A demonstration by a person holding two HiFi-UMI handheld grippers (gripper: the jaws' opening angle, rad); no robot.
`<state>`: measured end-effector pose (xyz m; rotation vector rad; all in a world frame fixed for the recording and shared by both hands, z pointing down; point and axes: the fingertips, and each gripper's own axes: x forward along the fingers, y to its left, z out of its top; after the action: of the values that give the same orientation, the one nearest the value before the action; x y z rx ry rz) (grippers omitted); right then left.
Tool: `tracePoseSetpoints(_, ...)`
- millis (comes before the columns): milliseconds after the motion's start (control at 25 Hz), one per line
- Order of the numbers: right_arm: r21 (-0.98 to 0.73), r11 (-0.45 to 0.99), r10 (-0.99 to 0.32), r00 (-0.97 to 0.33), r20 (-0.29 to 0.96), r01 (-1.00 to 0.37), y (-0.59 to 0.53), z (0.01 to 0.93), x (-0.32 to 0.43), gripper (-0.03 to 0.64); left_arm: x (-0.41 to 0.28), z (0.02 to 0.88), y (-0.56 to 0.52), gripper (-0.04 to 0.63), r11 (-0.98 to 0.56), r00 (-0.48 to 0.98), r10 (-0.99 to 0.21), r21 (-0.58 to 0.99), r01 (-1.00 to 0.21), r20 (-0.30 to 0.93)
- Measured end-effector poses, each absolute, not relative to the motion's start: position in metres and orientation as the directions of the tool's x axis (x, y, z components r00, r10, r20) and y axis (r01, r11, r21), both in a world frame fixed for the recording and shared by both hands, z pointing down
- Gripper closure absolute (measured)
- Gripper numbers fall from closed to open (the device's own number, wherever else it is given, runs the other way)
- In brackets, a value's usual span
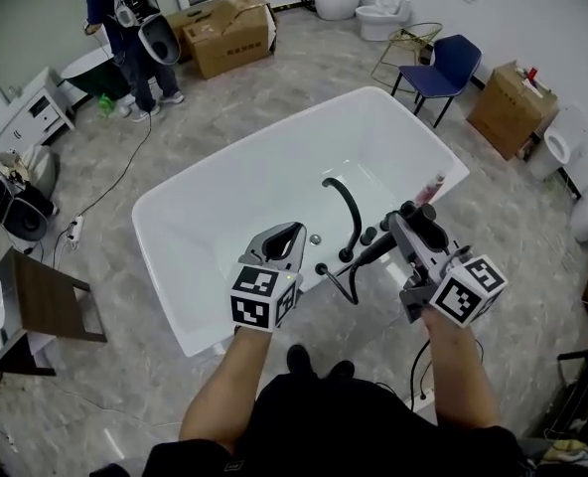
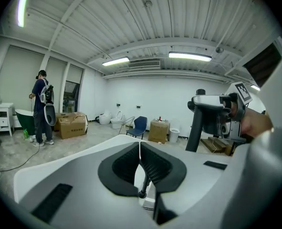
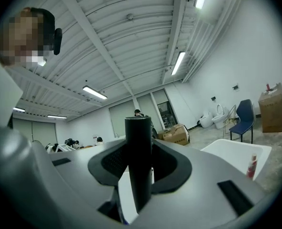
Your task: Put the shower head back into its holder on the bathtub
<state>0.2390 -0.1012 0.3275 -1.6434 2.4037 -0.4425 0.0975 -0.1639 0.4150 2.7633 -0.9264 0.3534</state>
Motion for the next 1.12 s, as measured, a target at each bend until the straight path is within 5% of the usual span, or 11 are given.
tracePoseSetpoints(520, -0.297, 0.413, -0.895, -0.443, 0.039, -0.861, -0.16, 0.317, 0.177, 0.48, 0.036, 0.417, -0.192, 0.572, -0.723, 0.73, -0.627, 0.145, -0.675, 0.273)
tracePoseSetpoints(1120, -0.311, 0.503, -0.838, -0.543, 0.054, -0.806, -0.224, 0.328, 0.174, 0.481, 0.043, 0.414, -0.24, 0.572, -0.676, 0.686, -0.673, 0.145, -0.722, 0.278)
